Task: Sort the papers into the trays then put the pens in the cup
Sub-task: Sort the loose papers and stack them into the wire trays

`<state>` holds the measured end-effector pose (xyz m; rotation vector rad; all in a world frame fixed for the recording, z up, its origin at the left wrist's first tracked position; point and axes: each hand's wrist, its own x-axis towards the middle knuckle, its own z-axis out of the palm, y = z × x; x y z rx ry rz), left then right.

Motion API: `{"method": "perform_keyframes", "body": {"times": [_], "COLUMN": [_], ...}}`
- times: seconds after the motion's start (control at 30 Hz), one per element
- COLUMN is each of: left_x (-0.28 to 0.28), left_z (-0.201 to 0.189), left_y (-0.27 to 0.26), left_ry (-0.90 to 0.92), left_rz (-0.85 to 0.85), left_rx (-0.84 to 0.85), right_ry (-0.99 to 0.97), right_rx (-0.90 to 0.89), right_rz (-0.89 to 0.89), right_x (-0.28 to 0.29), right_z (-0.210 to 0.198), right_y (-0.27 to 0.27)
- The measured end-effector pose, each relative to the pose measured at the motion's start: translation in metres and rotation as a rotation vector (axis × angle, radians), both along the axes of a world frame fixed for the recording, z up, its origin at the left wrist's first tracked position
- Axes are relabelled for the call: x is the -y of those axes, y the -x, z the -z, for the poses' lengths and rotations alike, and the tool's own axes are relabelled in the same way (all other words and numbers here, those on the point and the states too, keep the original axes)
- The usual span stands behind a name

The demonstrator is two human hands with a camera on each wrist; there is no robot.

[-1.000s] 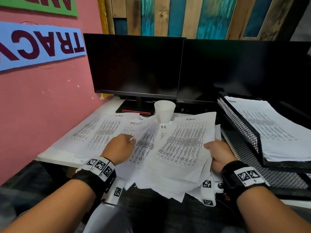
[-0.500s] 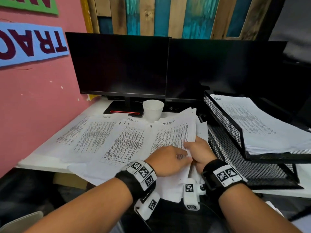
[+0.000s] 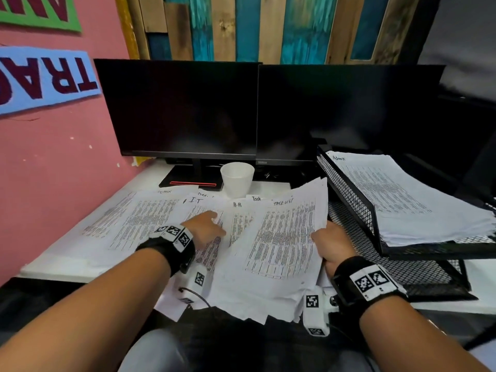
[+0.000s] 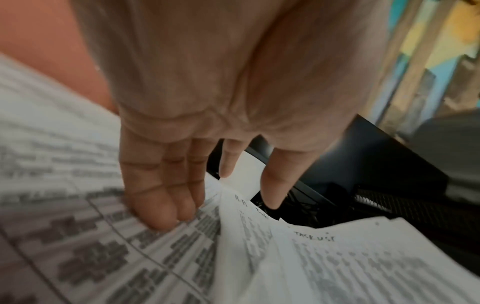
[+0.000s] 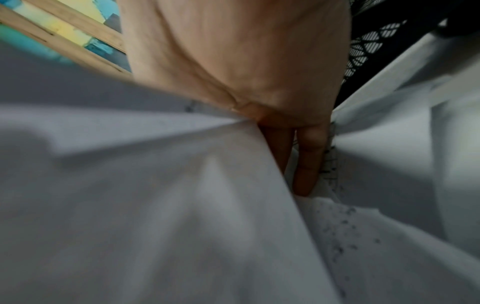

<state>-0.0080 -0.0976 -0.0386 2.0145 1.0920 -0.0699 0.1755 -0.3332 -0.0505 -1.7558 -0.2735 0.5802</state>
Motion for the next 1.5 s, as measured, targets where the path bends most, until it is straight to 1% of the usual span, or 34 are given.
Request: {"method": "perform_keyframes", "body": {"times": [0.07, 0.1, 0.2, 0.27, 0.37, 0.5, 0.57, 0.67, 0.73, 0.8, 0.87, 0.93, 1.03, 1.1, 1.17, 1.23, 1.27, 1.3, 1.4, 1.5], "left_x": [0.000, 0.000, 0.006, 0.015, 0.022, 0.033, 0.031, 0.017, 0.010, 0.003, -0.004, -0.014, -0.039, -0.059, -0.071, -0.071, -0.064, -0.056, -0.021, 0.005], "left_z": [0.007, 0.008, 0.012, 0.012, 0.010, 0.007, 0.010, 0.017, 0.012, -0.002, -0.019, -0.038, -0.060, -0.068, -0.068, -0.061, -0.056, -0.049, -0.033, -0.017], "left_y": [-0.004, -0.006, -0.012, -0.014, -0.017, -0.024, -0.026, -0.020, -0.011, 0.003, 0.018, 0.034, 0.059, 0.073, 0.078, 0.072, 0.066, 0.059, 0.043, 0.029], "left_ry": [0.214, 0.281, 0.315, 0.309, 0.215, 0.117, 0.014, -0.067, -0.262, -0.458, -0.553, -0.586, -0.592, -0.495, -0.348, -0.194, -0.138, -0.104, -0.079, 0.011], "left_rz": [-0.167, -0.218, -0.239, -0.236, -0.191, -0.199, -0.101, -0.123, -0.127, -0.143, -0.241, -0.379, -0.521, -0.584, -0.615, -0.575, -0.528, -0.478, -0.334, -0.193], "left_rx": [0.159, 0.211, 0.248, 0.222, 0.123, 0.090, 0.118, 0.262, 0.295, 0.343, 0.431, 0.549, 0.770, 0.902, 0.963, 0.911, 0.867, 0.803, 0.572, 0.475], "right_ry": [-0.001, -0.003, -0.008, -0.029, -0.050, -0.019, -0.001, 0.016, 0.022, 0.013, 0.000, -0.036, -0.097, -0.133, -0.174, -0.230, -0.251, -0.276, -0.324, -0.344], "right_rx": [-0.008, -0.012, -0.027, -0.032, -0.030, -0.007, -0.009, -0.010, -0.005, 0.000, 0.000, -0.010, -0.047, -0.079, -0.105, -0.139, -0.161, -0.185, -0.255, -0.273], "right_rz": [0.005, 0.003, 0.001, 0.007, 0.004, -0.007, -0.005, 0.010, 0.015, 0.007, -0.003, -0.004, -0.006, -0.022, -0.054, -0.096, -0.118, -0.140, -0.165, -0.140], "right_x": [0.000, -0.001, 0.000, 0.001, 0.002, -0.001, -0.002, -0.002, -0.002, -0.002, -0.003, -0.004, -0.007, -0.008, -0.011, -0.017, -0.019, -0.022, -0.028, -0.033], "right_z": [0.000, -0.001, -0.002, -0.003, -0.003, 0.001, 0.001, 0.002, 0.003, 0.002, 0.001, 0.003, 0.000, -0.004, -0.007, -0.008, -0.010, -0.014, -0.020, -0.016], "right_y": [0.002, 0.002, 0.003, 0.004, 0.007, 0.007, 0.006, 0.003, 0.001, 0.001, 0.001, 0.000, 0.000, 0.002, 0.005, 0.008, 0.012, 0.015, 0.024, 0.027]}}
